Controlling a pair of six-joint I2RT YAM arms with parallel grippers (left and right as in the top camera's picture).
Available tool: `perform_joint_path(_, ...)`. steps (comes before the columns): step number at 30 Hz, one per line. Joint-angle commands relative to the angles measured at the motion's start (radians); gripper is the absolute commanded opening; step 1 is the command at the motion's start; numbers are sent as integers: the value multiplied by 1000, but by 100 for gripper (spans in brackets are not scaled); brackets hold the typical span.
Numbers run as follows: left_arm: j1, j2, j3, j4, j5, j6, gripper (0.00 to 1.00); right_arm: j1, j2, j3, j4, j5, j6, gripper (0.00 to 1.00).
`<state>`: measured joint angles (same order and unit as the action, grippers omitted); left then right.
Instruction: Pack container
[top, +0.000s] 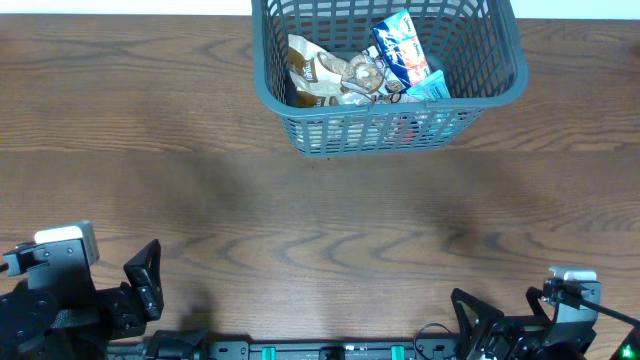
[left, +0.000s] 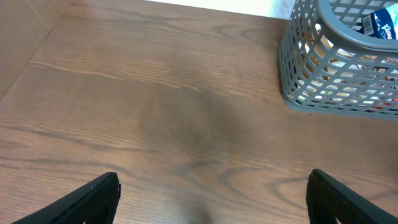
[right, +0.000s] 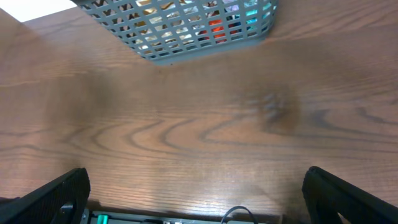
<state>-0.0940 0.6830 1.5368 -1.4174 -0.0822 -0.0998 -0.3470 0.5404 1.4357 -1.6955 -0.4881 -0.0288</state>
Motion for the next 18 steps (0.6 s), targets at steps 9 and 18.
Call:
perform_joint_path(9,4,-5,7,-4,-5,13,84,8,-6,-6,246,17,-110,99)
perform_joint_path(18,4,-5,7,-4,-5,13,84,61,-72,-68,571,18,-251,99)
